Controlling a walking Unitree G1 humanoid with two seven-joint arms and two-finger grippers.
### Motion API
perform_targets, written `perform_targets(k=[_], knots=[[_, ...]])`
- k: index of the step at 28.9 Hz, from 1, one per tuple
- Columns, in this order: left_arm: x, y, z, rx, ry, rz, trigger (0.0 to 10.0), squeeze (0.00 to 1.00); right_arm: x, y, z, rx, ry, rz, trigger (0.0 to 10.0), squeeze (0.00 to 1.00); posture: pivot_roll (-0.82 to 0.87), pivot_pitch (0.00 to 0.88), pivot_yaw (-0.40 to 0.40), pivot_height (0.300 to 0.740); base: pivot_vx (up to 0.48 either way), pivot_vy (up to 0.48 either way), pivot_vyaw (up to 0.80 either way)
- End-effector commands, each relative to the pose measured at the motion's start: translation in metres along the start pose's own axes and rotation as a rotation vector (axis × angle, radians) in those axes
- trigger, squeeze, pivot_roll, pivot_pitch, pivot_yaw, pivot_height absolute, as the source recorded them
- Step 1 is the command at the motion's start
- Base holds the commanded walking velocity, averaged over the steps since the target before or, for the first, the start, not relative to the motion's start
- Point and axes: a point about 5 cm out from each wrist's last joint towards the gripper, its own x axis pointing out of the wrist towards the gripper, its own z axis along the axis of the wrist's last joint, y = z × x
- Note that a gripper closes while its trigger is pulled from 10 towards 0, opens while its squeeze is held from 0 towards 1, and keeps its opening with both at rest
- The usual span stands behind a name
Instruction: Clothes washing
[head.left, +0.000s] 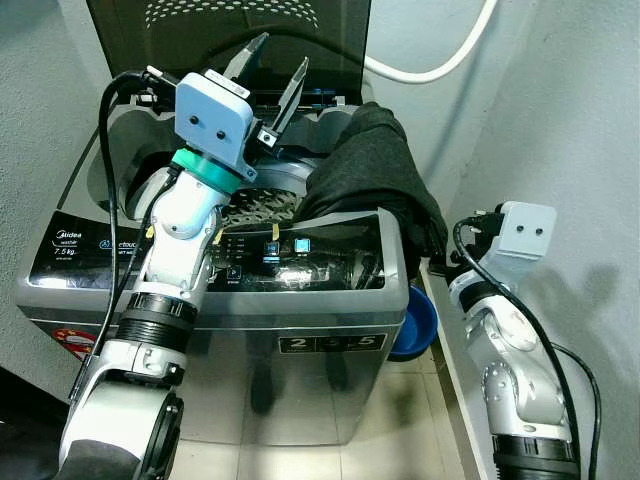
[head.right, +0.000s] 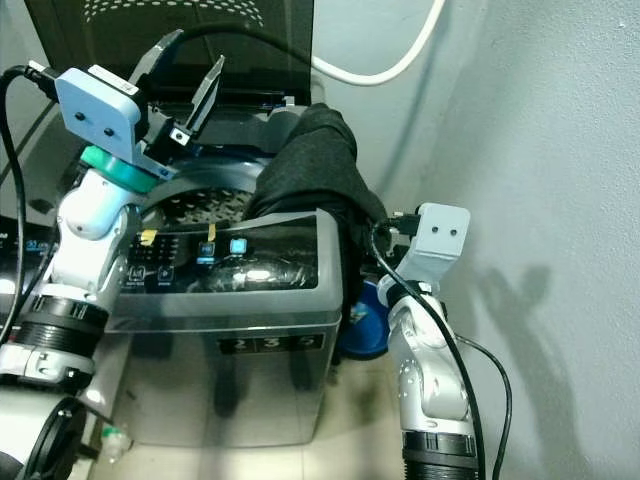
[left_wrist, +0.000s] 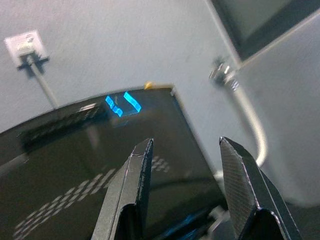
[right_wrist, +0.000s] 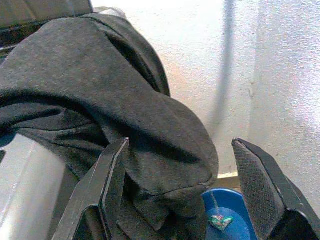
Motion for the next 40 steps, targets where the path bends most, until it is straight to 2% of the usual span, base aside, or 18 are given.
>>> perform_targets(k=[1,5,9,10,11,12,13,14,18,26,27,28,29,31,33,35,37,40], knots=[[-0.008,0.006,-0.013,0.021,0.085,0.036,0.0,0.00,-0.001,0.000,-0.002,0.009,-0.001,-0.003,10.0,0.00,0.08,0.094,0.087,0.740,0.000,0.000,0.00],[-0.014,0.019,-0.017,0.031,0.119,0.089,0.0,0.00,-0.001,-0.002,0.005,0.038,-0.054,-0.023,10.0,0.00,0.08,0.094,0.087,0.740,0.000,0.000,0.00],[-0.015,0.020,-0.017,0.033,0.120,0.089,0.0,0.00,0.000,-0.003,0.009,0.049,-0.086,-0.035,10.0,0.00,0.09,0.094,0.085,0.740,0.000,0.000,0.00],[-0.023,0.025,-0.019,0.045,0.148,0.121,3.0,0.00,0.004,0.009,0.029,0.120,-0.183,0.015,10.0,0.00,0.09,0.096,0.083,0.740,0.000,0.000,0.00],[-0.033,0.032,-0.021,0.071,0.187,0.161,10.0,0.00,0.009,0.024,0.046,0.163,-0.244,0.086,10.0,0.00,0.09,0.097,0.084,0.740,0.000,0.000,0.00],[-0.043,0.038,-0.023,0.091,0.226,0.200,10.0,0.00,0.013,0.039,0.058,0.175,-0.281,0.157,10.0,0.00,0.09,0.098,0.080,0.740,0.000,0.000,0.00],[-0.043,0.038,-0.023,0.091,0.226,0.200,10.0,0.00,0.013,0.039,0.058,0.175,-0.281,0.157,10.0,0.00,0.09,0.098,0.080,0.740,0.000,0.000,0.00],[-0.051,0.042,-0.025,0.110,0.260,0.225,10.0,0.00,0.017,0.051,0.064,0.170,-0.291,0.212,10.0,0.00,0.09,0.098,0.080,0.740,0.000,0.000,0.00],[-0.069,0.053,-0.028,0.146,0.332,0.262,10.0,0.00,0.034,0.076,0.056,0.119,-0.201,0.281,10.0,0.00,0.10,0.105,0.059,0.740,0.000,0.000,0.00],[-0.073,0.054,-0.027,0.154,0.353,0.271,10.0,0.00,0.039,0.080,0.053,0.110,-0.183,0.292,10.0,0.00,0.10,0.105,0.059,0.740,0.000,0.000,0.00],[-0.089,0.064,-0.023,0.176,0.405,0.277,10.0,0.00,0.059,0.106,0.044,0.077,-0.121,0.366,10.0,1.00,0.18,0.146,-0.047,0.740,0.000,0.000,0.00],[-0.101,0.070,-0.018,0.185,0.442,0.273,10.0,0.00,0.070,0.127,0.039,0.030,-0.074,0.430,10.0,1.00,0.18,0.146,-0.047,0.740,0.000,0.000,0.00],[-0.101,0.070,-0.018,0.185,0.442,0.273,10.0,0.00,0.070,0.127,0.039,0.030,-0.074,0.430,10.0,1.00,0.18,0.146,-0.047,0.740,0.000,0.000,0.00],[-0.108,0.073,-0.014,0.190,0.470,0.269,10.0,0.00,0.075,0.142,0.035,-0.009,-0.042,0.475,10.0,1.00,0.19,0.150,-0.052,0.740,0.000,0.000,0.00],[-0.114,0.063,-0.008,0.152,0.483,0.180,10.0,0.00,0.079,0.159,0.030,-0.076,0.005,0.511,10.0,1.00,0.21,0.170,-0.070,0.740,0.000,0.000,0.00],[-0.114,0.063,-0.008,0.152,0.483,0.180,10.0,0.00,0.079,0.159,0.030,-0.076,0.005,0.511,10.0,1.00,0.21,0.170,-0.070,0.740,0.000,0.000,0.00],[-0.115,0.050,-0.003,0.112,0.484,0.095,10.0,0.00,0.082,0.172,0.033,-0.121,0.023,0.519,10.0,1.00,0.22,0.180,-0.078,0.740,0.000,0.000,0.00],[-0.114,0.045,0.000,0.097,0.482,0.073,10.0,0.00,0.084,0.177,0.041,-0.136,0.024,0.512,10.0,1.00,0.22,0.196,-0.090,0.740,0.000,0.000,0.00]])
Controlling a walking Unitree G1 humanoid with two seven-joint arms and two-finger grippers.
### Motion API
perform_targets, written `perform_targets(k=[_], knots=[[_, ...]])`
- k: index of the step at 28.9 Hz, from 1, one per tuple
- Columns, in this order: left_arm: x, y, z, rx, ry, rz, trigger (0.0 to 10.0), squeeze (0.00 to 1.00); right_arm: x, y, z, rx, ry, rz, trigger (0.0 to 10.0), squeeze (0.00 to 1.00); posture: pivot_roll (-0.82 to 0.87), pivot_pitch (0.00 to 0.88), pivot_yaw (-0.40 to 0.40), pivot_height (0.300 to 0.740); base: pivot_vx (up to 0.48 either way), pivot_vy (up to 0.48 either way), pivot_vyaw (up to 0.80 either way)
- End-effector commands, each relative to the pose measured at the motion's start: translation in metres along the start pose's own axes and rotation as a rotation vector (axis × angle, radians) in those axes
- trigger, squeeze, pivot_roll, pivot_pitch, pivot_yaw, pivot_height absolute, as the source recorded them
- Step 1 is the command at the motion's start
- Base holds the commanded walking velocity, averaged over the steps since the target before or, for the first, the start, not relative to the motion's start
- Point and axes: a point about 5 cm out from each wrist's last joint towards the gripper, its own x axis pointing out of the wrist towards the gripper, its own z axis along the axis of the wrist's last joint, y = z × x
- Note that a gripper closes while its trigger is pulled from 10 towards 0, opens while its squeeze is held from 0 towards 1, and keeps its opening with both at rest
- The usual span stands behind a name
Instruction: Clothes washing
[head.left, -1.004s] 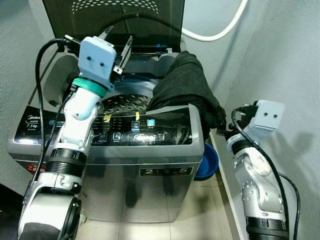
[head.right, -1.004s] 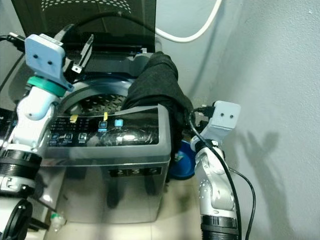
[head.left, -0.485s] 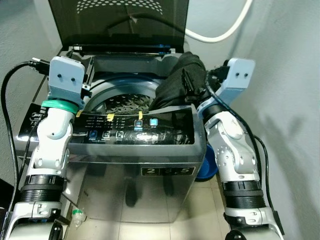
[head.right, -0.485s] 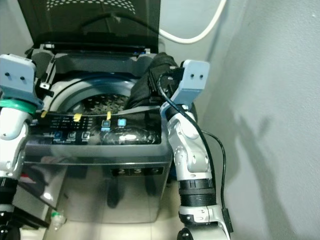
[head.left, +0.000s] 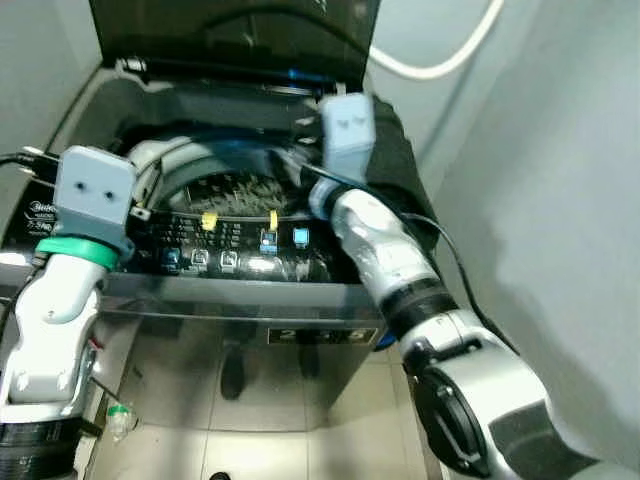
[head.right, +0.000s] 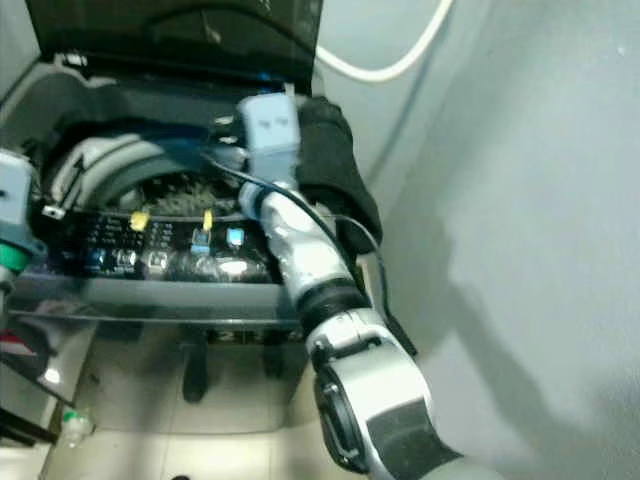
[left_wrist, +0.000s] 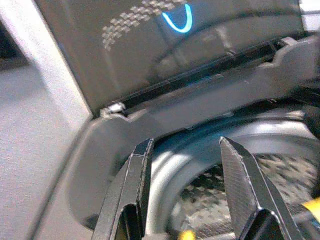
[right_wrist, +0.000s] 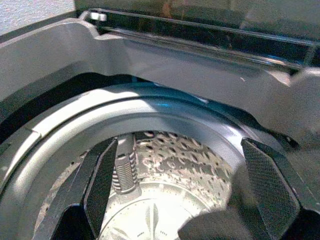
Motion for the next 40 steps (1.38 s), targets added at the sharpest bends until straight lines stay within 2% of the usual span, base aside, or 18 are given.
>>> perform_targets(k=[1,4,11,12,14,20,21,24,25,27,28,30,31,34,36,37,39,40], knots=[[-0.003,-0.006,0.004,-0.019,0.000,-0.035,10.0,0.00,0.004,0.001,0.008,-0.017,0.007,-0.019,10.0,1.00,0.22,0.196,-0.090,0.740,0.000,0.000,0.00],[-0.003,-0.007,0.005,-0.020,0.003,-0.037,10.0,0.00,0.006,-0.001,0.012,-0.026,0.006,-0.031,10.0,1.00,0.22,0.196,-0.090,0.740,0.000,0.000,0.00],[-0.008,-0.007,0.011,-0.019,0.038,-0.072,10.0,0.00,0.011,-0.026,0.053,-0.020,-0.099,-0.099,10.0,1.00,0.22,0.209,-0.083,0.740,0.000,0.000,0.00],[-0.009,-0.007,0.012,-0.021,0.040,-0.075,10.0,0.00,0.011,-0.027,0.054,-0.021,-0.103,-0.102,10.0,1.00,0.22,0.209,-0.083,0.740,0.000,0.000,0.00],[-0.007,-0.010,0.013,-0.024,0.042,-0.097,10.0,0.00,0.010,-0.036,0.059,-0.086,-0.080,-0.129,10.0,1.00,0.22,0.207,-0.075,0.740,0.000,0.000,0.00],[-0.006,-0.012,0.013,-0.027,0.045,-0.113,10.0,0.00,0.009,-0.044,0.060,-0.105,-0.056,-0.151,10.0,1.00,0.22,0.207,-0.075,0.740,0.000,0.000,0.00],[-0.004,-0.016,0.014,-0.036,0.052,-0.139,10.0,0.00,0.004,-0.062,0.048,-0.117,0.051,-0.171,10.0,0.25,0.21,0.202,-0.049,0.740,0.000,0.000,0.00],[-0.003,-0.018,0.014,-0.039,0.055,-0.154,10.0,0.00,0.000,-0.069,0.040,-0.126,0.112,-0.167,10.0,0.25,0.21,0.200,-0.042,0.740,0.000,0.000,0.00],[-0.003,-0.018,0.014,-0.042,0.056,-0.158,10.0,0.00,-0.001,-0.071,0.038,-0.111,0.122,-0.169,10.0,0.00,0.21,0.200,-0.042,0.740,0.000,0.000,0.00],[-0.003,-0.018,0.014,-0.042,0.056,-0.158,10.0,0.00,-0.001,-0.071,0.038,-0.111,0.122,-0.169,10.0,0.00,0.21,0.200,-0.042,0.740,0.000,0.000,0.00],[-0.003,-0.020,0.015,-0.054,0.057,-0.171,10.0,0.00,-0.002,-0.073,0.035,-0.060,0.145,-0.161,10.0,0.00,0.21,0.200,-0.042,0.740,0.000,0.000,0.00],[-0.003,-0.020,0.015,-0.054,0.057,-0.171,10.0,0.00,-0.002,-0.073,0.035,-0.060,0.145,-0.161,10.0,0.00,0.21,0.200,-0.042,0.740,0.000,0.000,0.00],[-0.003,-0.022,0.015,-0.073,0.058,-0.186,10.0,0.00,-0.004,-0.077,0.032,-0.018,0.167,-0.156,10.0,0.00,0.21,0.195,-0.037,0.740,0.000,0.000,0.00],[-0.003,-0.027,0.015,-0.119,0.064,-0.211,10.0,0.00,-0.008,-0.084,0.024,0.008,0.227,-0.168,10.0,0.00,0.21,0.187,-0.033,0.740,0.000,0.000,0.00],[-0.003,-0.027,0.015,-0.119,0.064,-0.211,10.0,0.00,-0.008,-0.084,0.024,0.008,0.227,-0.168,10.0,0.00,0.21,0.187,-0.033,0.740,0.000,0.000,0.00],[-0.003,-0.028,0.015,-0.135,0.067,-0.217,10.0,0.00,-0.011,-0.090,0.022,-0.003,0.246,-0.180,10.0,0.00,0.20,0.179,-0.026,0.740,0.000,0.000,0.00],[-0.002,-0.031,0.015,-0.154,0.069,-0.249,10.0,0.00,-0.017,-0.102,0.022,-0.093,0.281,-0.202,10.0,0.00,0.20,0.169,-0.022,0.740,0.000,0.000,0.00],[-0.002,-0.031,0.015,-0.154,0.069,-0.249,10.0,0.00,-0.017,-0.102,0.022,-0.093,0.281,-0.202,10.0,0.00,0.20,0.169,-0.022,0.740,0.000,0.000,0.00]])
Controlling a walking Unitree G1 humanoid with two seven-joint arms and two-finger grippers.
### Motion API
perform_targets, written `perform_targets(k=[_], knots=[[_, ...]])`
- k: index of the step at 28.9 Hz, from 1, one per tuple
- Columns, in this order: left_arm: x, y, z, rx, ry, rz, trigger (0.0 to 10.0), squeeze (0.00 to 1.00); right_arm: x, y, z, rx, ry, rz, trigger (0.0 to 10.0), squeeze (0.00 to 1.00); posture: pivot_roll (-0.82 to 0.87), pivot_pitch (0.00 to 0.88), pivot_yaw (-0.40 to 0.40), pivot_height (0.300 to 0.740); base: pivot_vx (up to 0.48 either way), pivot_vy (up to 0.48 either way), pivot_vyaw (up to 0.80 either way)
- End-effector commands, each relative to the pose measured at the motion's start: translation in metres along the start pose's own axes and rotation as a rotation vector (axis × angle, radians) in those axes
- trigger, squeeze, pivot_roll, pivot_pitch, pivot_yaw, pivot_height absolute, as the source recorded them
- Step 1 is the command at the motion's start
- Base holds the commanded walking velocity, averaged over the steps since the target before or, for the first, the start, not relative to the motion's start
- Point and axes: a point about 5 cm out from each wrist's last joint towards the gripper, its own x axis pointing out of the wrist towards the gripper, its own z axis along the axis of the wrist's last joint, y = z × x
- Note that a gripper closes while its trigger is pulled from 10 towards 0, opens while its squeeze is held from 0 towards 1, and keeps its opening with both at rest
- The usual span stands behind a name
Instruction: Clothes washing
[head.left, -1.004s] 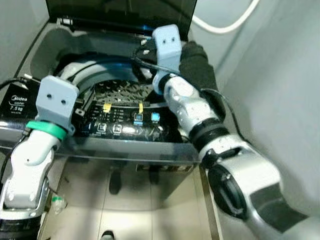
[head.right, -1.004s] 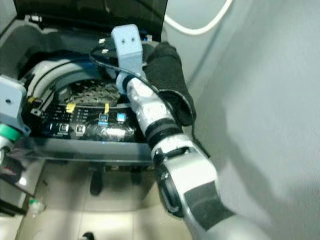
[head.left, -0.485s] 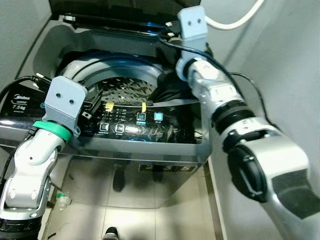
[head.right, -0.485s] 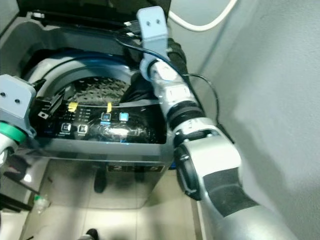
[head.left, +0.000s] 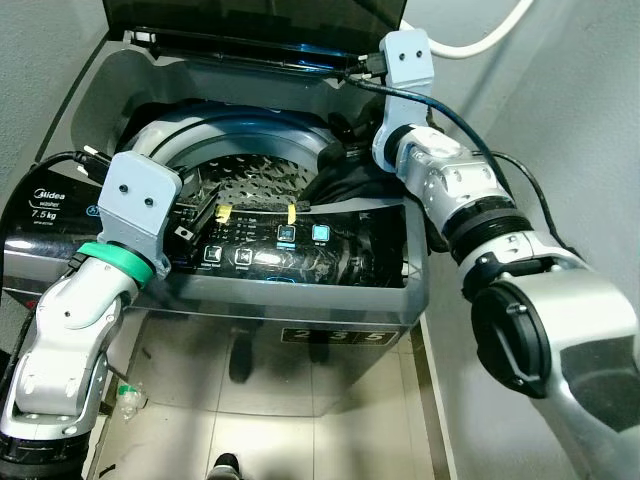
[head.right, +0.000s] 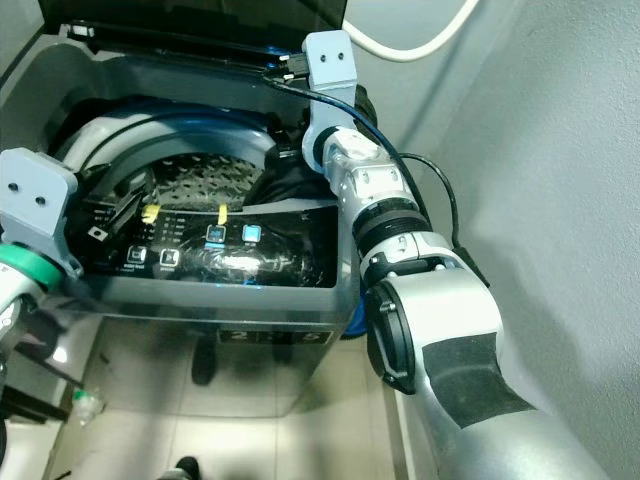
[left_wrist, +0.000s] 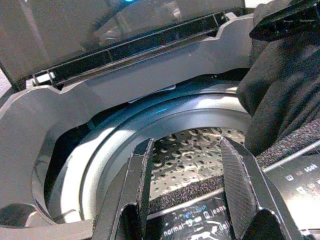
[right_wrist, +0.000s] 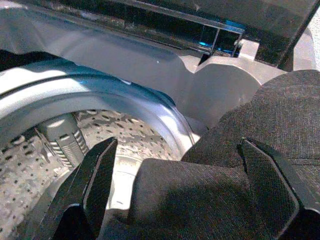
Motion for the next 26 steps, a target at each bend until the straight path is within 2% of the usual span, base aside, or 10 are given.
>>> perform_targets(k=[1,8,14,15,16,17,18,19,20,26], knots=[[0.000,-0.007,0.000,-0.024,0.004,-0.048,10.0,0.00,-0.004,-0.016,-0.026,-0.040,0.112,-0.042,10.0,0.00,0.20,0.169,-0.022,0.740,0.000,0.000,0.00],[0.001,-0.013,-0.001,-0.033,0.019,-0.112,10.0,0.00,-0.004,-0.010,-0.030,-0.294,0.205,0.054,10.0,0.00,0.20,0.158,-0.011,0.740,0.000,0.000,0.00],[0.001,-0.014,-0.001,-0.036,0.028,-0.132,10.0,0.00,-0.004,-0.004,-0.029,-0.332,0.237,0.098,10.0,0.00,0.20,0.158,-0.011,0.740,0.000,0.000,0.00],[0.002,-0.014,-0.001,-0.036,0.029,-0.133,10.0,0.00,-0.004,-0.004,-0.029,-0.341,0.240,0.101,6.1,0.00,0.20,0.158,-0.009,0.740,0.000,0.000,0.00],[0.002,-0.014,-0.002,-0.036,0.030,-0.134,10.0,0.00,-0.004,-0.003,-0.030,-0.348,0.242,0.103,3.5,0.00,0.20,0.158,-0.009,0.740,0.000,0.000,0.00],[0.002,-0.014,-0.002,-0.036,0.030,-0.134,10.0,0.00,-0.004,-0.003,-0.030,-0.348,0.242,0.103,3.5,0.00,0.20,0.158,-0.009,0.740,0.000,0.000,0.00],[0.002,-0.014,-0.002,-0.036,0.032,-0.135,10.0,0.00,-0.004,-0.003,-0.030,-0.348,0.244,0.108,1.2,0.00,0.20,0.158,-0.009,0.740,0.000,0.000,0.00],[0.002,-0.014,-0.002,-0.036,0.032,-0.135,10.0,0.00,-0.004,-0.003,-0.030,-0.348,0.244,0.108,1.2,0.00,0.20,0.158,-0.009,0.740,0.000,0.000,0.00],[0.002,-0.014,-0.002,-0.035,0.034,-0.135,10.0,0.00,-0.004,-0.002,-0.030,-0.344,0.245,0.114,0.0,0.00,0.20,0.161,-0.009,0.740,0.000,0.000,0.00],[0.003,-0.013,-0.003,-0.027,0.039,-0.138,10.0,0.00,-0.004,0.000,-0.030,-0.336,0.246,0.135,0.0,0.00,0.20,0.164,-0.010,0.740,0.000,0.000,0.00]])
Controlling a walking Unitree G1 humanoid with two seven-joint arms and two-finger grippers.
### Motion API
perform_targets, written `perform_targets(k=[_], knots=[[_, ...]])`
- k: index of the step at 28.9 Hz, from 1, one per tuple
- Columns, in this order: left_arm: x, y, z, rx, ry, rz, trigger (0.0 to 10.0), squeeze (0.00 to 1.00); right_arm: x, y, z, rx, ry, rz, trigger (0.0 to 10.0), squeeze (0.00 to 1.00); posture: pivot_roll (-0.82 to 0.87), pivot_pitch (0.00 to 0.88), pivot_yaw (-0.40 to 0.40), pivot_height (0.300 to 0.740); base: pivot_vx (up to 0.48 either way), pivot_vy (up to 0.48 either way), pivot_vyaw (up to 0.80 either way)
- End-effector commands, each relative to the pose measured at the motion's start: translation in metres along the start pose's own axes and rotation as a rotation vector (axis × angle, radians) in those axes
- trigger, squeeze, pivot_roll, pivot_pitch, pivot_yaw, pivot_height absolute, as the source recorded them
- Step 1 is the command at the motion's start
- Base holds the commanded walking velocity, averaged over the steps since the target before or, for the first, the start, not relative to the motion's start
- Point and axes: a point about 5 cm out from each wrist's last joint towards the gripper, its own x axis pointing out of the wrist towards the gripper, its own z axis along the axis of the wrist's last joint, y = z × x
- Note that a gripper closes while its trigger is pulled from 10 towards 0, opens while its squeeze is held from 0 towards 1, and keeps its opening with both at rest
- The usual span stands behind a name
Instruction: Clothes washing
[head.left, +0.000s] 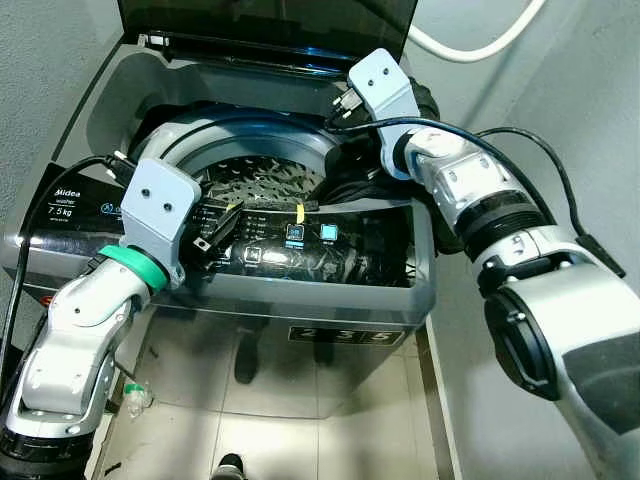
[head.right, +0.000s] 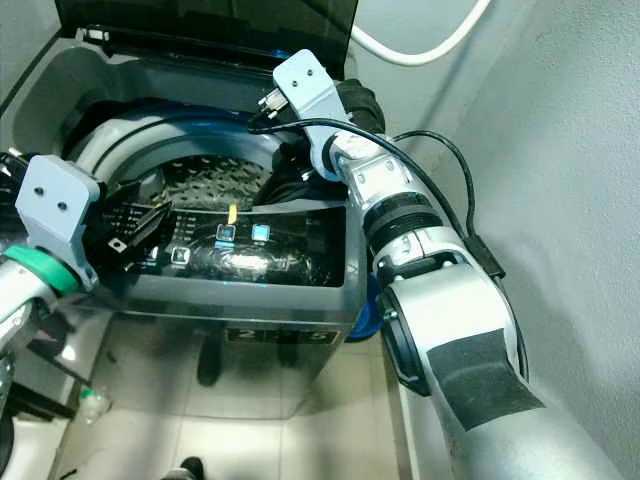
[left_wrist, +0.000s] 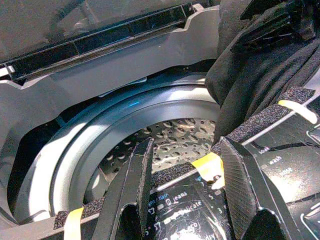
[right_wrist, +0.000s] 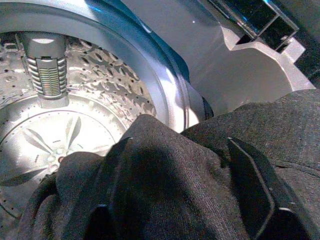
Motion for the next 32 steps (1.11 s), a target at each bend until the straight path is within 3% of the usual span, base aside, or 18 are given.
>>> perform_targets(k=[1,15,25,26,28,29,30,31,32], knots=[[0.001,-0.003,-0.001,-0.004,0.010,-0.025,10.0,0.00,0.002,0.007,-0.025,0.040,0.086,0.038,0.0,0.00,0.20,0.164,-0.010,0.740,0.000,0.000,0.00],[0.002,-0.004,0.000,0.010,0.013,-0.025,10.0,0.00,0.002,0.008,-0.018,0.095,0.041,0.049,0.0,0.00,0.20,0.167,-0.011,0.740,0.000,0.000,0.00],[0.003,-0.003,0.000,0.033,0.014,-0.029,10.0,0.00,0.005,0.025,-0.007,0.089,-0.004,0.137,0.0,0.00,0.21,0.170,-0.009,0.740,0.000,0.000,0.00],[0.003,-0.004,0.000,0.035,0.012,-0.028,10.0,0.00,0.005,0.033,0.003,0.116,-0.052,0.199,0.0,0.00,0.21,0.170,-0.009,0.740,0.000,0.000,0.00],[0.004,-0.004,0.001,0.035,0.007,-0.024,10.0,0.00,-0.001,0.049,0.033,0.284,-0.199,0.391,0.0,0.00,0.21,0.167,-0.011,0.740,0.000,0.000,0.00],[0.004,-0.004,0.001,0.035,0.007,-0.024,10.0,0.00,-0.001,0.049,0.033,0.284,-0.199,0.391,0.0,0.00,0.21,0.167,-0.011,0.740,0.000,0.000,0.00],[0.004,-0.004,0.001,0.036,0.006,-0.023,10.0,0.00,-0.011,0.051,0.057,0.445,-0.327,0.518,0.0,0.00,0.21,0.167,-0.011,0.740,0.000,0.000,0.00],[0.004,-0.004,0.001,0.036,0.006,-0.023,10.0,0.00,-0.011,0.051,0.057,0.445,-0.327,0.518,0.0,0.00,0.21,0.167,-0.011,0.740,0.000,0.000,0.00],[0.003,-0.003,0.001,0.037,0.007,-0.022,10.0,0.00,-0.026,0.042,0.082,0.602,-0.482,0.632,0.0,0.00,0.21,0.167,-0.011,0.740,0.000,0.000,0.00]])
